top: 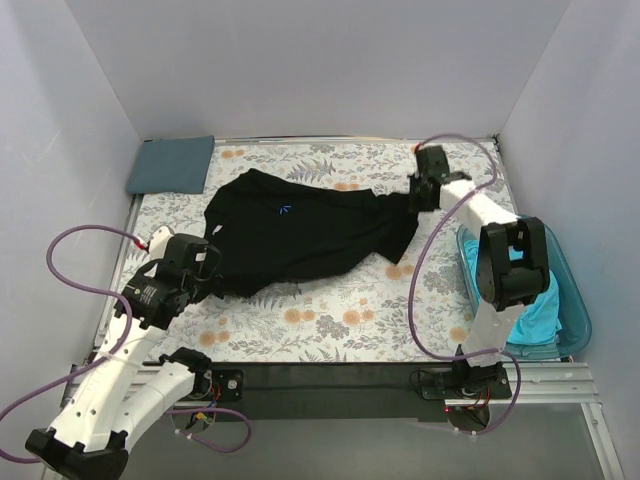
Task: Fold and stack the t-shirts
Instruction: Flatten the tshirt out
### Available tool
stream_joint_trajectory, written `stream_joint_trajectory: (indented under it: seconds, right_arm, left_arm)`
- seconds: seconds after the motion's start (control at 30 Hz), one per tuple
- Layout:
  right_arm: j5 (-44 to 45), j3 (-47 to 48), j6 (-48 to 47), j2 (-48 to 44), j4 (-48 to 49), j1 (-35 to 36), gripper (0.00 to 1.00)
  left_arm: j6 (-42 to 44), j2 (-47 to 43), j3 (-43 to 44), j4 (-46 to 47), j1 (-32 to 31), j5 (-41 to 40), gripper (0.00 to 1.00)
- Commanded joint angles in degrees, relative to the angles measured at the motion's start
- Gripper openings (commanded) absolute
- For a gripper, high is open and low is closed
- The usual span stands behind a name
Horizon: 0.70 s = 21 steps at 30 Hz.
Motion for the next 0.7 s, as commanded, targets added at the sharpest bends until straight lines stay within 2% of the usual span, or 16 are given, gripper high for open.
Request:
stream_joint_trajectory:
  seconds: [0.0, 0.03, 0.07, 0.13, 0.23, 0.27, 0.4, 0.5, 0.67]
  right_arm:
    - [8.6, 16.6, -4.5, 5.5, -2.8, -5.0, 0.07]
    - [8.3, 24.7, -4.7, 7.4, -6.2, -5.6, 0.29]
    - [7.6, 27.7, -5.3, 10.1, -7.7, -5.5, 0.41]
    - [5.2, 30.9, -5.2, 10.8, -9.5, -5.1, 0.58]
    - [0.7, 26.7, -5.0, 7.5, -9.4, -4.3, 0.61]
    - [-0.3, 22.3, -4.8, 5.5, -9.1, -4.2, 0.61]
    - [-5.9, 9.4, -2.9, -0.1, -4.4, -4.3, 0.58]
    - [-7.6, 3.4, -2.3, -2.0, -0.8, -4.3, 0.55]
    - [-7.8, 3.3, -1.9, 1.0, 2.7, -4.3, 0.54]
  left_arm:
    - [1.7, 0.9, -0.8, 3.0, 0.1, 0.8, 0.0]
    - [2.2, 1.3, -1.4, 4.3, 0.1, 1.7, 0.0]
    - [2.2, 1.7, -1.7, 4.9, 0.1, 2.5, 0.0]
    - [2.3, 2.7, -2.6, 6.9, 0.1, 4.7, 0.0]
    - [2.3, 2.8, -4.1, 10.1, 0.1, 7.4, 0.0]
    - [2.3, 2.8, -4.3, 10.8, 0.1, 8.0, 0.0]
    - [2.9, 3.6, -5.5, 12.7, 0.1, 9.4, 0.0]
    - [3.5, 4.1, -5.5, 13.4, 0.1, 9.4, 0.0]
    - [3.6, 3.5, -5.6, 13.5, 0.1, 9.0, 0.0]
